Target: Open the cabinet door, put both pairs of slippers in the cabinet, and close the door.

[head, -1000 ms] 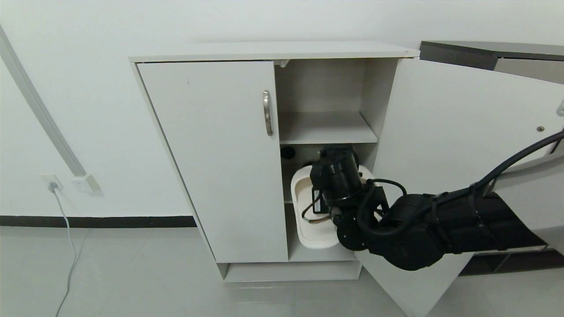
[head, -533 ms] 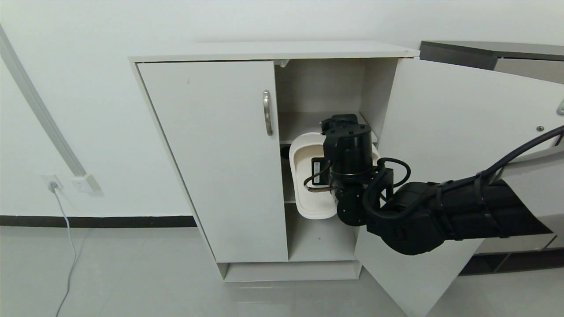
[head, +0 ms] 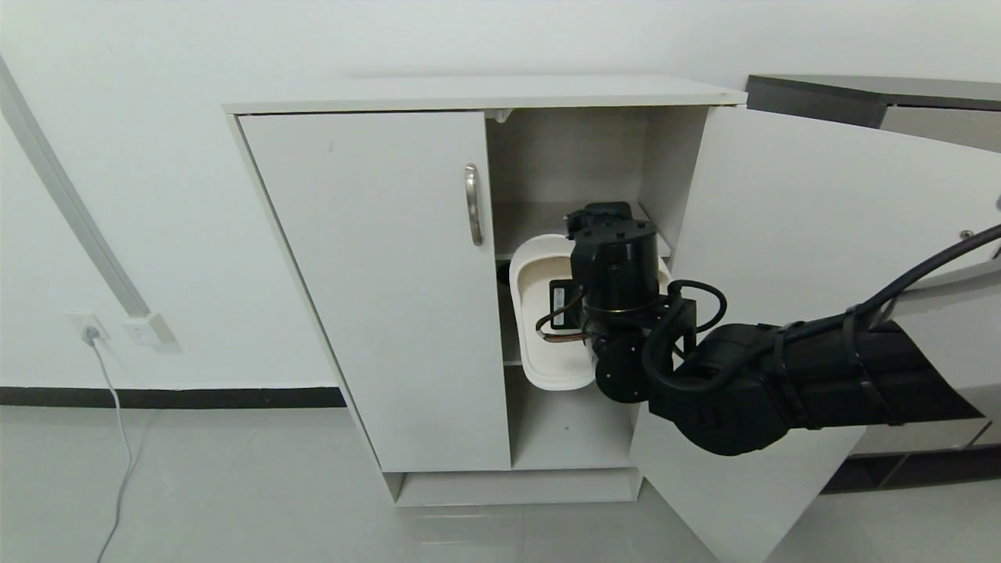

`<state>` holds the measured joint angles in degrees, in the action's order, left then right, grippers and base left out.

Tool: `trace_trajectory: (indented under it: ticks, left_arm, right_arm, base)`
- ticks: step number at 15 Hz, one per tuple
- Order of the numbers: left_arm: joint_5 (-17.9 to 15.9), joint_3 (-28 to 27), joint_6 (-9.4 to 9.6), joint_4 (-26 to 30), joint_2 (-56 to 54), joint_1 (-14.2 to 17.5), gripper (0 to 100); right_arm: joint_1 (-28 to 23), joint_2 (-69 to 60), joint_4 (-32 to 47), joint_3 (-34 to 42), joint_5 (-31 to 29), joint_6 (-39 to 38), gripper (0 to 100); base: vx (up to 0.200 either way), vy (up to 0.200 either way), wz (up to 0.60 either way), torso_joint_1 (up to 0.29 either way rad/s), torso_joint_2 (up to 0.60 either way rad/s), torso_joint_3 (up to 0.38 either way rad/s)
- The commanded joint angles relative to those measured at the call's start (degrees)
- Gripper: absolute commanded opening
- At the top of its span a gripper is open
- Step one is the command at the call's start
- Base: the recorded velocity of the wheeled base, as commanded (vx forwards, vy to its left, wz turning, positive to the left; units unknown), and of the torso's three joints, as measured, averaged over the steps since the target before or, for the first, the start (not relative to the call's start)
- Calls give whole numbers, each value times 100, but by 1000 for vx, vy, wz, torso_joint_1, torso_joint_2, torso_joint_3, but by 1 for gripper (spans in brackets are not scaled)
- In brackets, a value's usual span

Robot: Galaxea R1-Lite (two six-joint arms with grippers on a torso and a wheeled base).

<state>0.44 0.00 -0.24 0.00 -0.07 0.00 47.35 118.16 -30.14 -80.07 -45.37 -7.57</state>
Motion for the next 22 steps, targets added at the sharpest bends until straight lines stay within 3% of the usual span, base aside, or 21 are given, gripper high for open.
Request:
trace_trajectory:
  ticks: [1, 12, 15, 22]
  left_arm:
    - [0, 0, -2, 0, 7, 0, 0]
    - [0, 0, -2, 0, 7, 0, 0]
    - [9, 0, -2, 0, 7, 0, 0]
    - [18, 0, -2, 0, 7, 0, 0]
  right_arm:
    - [-6, -13, -1, 0, 2, 1, 0]
    - [-41, -13, -1, -9, 11, 1, 0]
    - [-33, -74, 34, -141, 29, 10, 0]
    - [-279, 172, 1915, -1485, 406, -465, 0]
  base:
    - [200, 0, 0, 12, 7, 2]
    - [200, 0, 0, 3, 0, 3]
    - [0, 0, 0, 0, 0, 0]
    - [0, 0, 0, 0, 0, 0]
